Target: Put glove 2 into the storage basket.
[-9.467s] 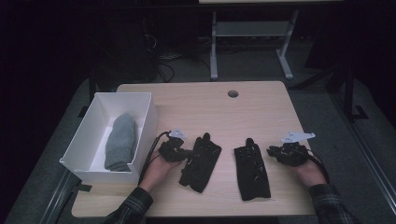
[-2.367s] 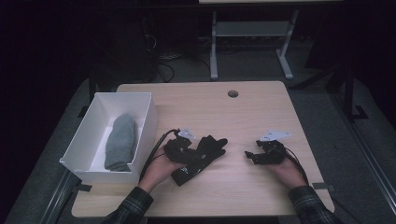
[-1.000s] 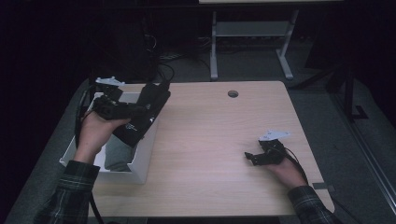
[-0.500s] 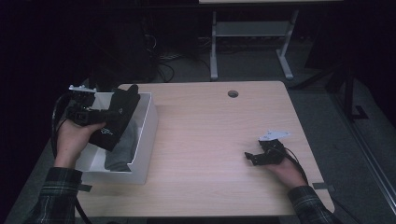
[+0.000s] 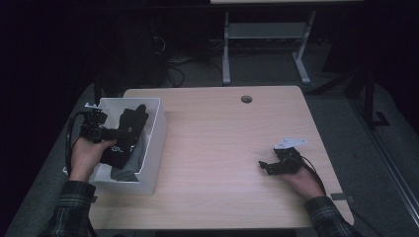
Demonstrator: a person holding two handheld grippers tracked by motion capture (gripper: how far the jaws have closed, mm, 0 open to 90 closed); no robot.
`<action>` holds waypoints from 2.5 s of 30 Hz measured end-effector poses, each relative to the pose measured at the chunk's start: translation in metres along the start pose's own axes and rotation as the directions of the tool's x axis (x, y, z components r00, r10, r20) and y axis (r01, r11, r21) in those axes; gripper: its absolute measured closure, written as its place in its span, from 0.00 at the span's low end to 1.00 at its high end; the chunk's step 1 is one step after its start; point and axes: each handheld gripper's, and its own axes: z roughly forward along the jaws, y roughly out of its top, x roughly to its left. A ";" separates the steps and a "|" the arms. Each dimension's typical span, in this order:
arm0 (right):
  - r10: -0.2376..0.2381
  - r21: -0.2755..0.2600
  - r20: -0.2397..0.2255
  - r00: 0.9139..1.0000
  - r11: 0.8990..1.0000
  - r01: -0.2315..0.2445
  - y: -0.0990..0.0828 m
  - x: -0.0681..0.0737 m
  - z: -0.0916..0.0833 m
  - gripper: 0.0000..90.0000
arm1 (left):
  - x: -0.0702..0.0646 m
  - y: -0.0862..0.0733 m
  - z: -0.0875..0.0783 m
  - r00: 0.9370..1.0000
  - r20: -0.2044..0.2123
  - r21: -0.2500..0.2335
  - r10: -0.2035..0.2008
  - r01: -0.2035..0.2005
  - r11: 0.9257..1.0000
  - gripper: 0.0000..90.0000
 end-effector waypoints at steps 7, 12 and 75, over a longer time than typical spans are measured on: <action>0.000 0.000 0.000 1.000 1.000 0.000 0.000 0.000 0.000 0.19 | 0.005 -0.010 0.027 0.999 -0.039 0.047 0.001 0.001 0.999 0.67; 0.000 0.000 0.000 1.000 1.000 0.000 0.000 0.000 0.000 0.19 | 0.005 -0.010 0.032 0.997 -0.074 0.046 0.009 -0.005 0.999 0.59; -0.002 -0.004 -0.003 1.000 1.000 0.002 0.000 0.001 0.000 0.19 | -0.145 0.046 0.026 0.927 0.211 -0.194 0.311 -0.272 0.942 0.25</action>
